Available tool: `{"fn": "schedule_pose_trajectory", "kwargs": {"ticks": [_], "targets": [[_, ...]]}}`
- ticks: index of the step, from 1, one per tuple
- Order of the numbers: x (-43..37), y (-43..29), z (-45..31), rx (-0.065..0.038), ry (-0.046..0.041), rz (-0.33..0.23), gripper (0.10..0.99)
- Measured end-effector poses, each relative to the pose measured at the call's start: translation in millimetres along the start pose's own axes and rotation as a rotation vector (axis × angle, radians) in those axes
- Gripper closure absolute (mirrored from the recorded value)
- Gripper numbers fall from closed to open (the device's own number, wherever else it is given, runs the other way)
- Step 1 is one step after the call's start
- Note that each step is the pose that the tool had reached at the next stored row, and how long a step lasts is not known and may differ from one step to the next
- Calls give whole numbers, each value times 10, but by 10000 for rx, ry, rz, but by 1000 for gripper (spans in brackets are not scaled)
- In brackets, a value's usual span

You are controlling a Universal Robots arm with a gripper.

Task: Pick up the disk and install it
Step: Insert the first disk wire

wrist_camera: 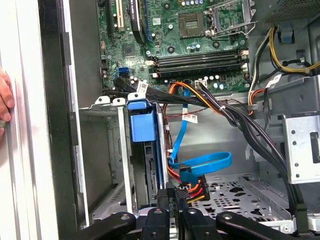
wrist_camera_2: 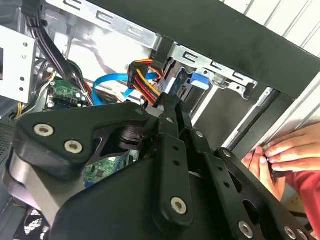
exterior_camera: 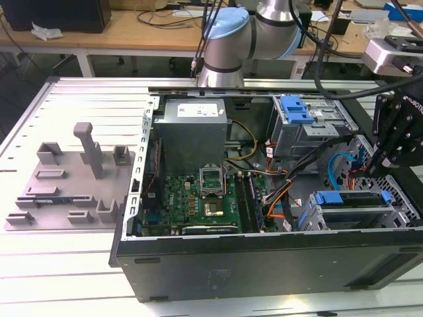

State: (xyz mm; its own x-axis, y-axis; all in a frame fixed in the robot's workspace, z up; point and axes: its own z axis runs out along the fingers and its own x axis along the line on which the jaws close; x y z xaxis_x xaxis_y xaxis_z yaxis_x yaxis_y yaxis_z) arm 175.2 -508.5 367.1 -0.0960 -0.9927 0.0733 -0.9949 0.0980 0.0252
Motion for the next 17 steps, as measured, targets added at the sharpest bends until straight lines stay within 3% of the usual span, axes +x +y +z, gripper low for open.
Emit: {"fn": "schedule_pose_trajectory", "kwargs": {"ticks": [5,11,17], "targets": [[60,7,16,0,-90,-116,918],[143,9,26,2,-320,-234,918],[181,25,37,20,-370,-388,918]]}}
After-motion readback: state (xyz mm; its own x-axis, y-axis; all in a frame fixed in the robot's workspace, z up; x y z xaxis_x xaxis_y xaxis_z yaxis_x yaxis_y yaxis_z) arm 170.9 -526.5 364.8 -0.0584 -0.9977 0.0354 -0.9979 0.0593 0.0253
